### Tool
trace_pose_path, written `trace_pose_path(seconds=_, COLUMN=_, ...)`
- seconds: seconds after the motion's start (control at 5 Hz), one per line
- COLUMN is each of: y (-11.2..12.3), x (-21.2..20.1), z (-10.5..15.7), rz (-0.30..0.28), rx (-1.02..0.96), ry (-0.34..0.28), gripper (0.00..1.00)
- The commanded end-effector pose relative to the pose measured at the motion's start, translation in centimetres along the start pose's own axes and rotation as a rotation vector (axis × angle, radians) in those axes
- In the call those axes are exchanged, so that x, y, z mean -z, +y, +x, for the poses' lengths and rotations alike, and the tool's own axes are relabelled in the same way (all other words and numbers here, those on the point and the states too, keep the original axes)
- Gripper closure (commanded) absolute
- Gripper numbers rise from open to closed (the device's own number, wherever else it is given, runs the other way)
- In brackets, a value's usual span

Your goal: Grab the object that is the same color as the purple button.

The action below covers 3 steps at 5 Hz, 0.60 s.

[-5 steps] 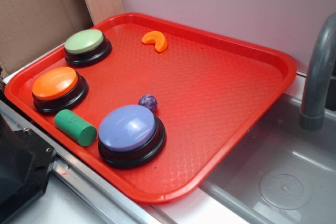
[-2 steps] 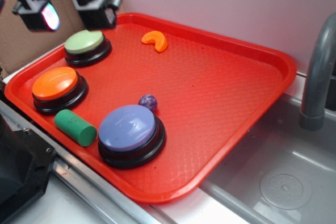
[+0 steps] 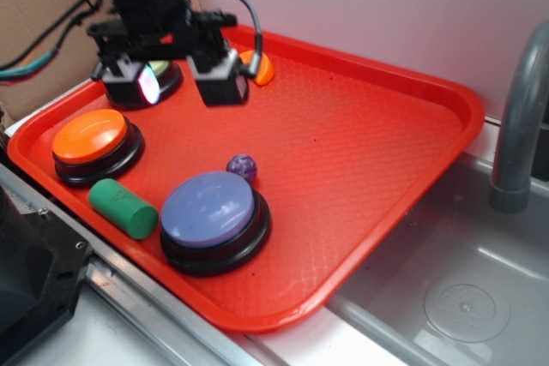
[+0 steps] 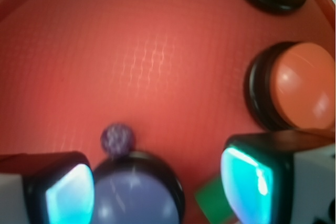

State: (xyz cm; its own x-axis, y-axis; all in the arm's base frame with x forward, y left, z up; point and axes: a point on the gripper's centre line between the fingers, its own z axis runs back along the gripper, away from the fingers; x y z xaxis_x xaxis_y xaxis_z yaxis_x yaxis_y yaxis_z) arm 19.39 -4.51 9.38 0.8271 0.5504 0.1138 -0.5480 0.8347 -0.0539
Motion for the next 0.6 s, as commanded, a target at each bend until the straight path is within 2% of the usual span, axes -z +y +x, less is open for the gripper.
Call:
trace_pose_path(seconds=0.0, y=-1.1, x=2.3, z=1.0, rz=-0.019, rx=-0.010, ry=-0.007, gripper=0.00)
trace_pose_path(seconds=0.4, y=-2.9, x=4.9, z=1.0, rz=-0.040, rx=0.005, ry=-0.016, gripper=0.00)
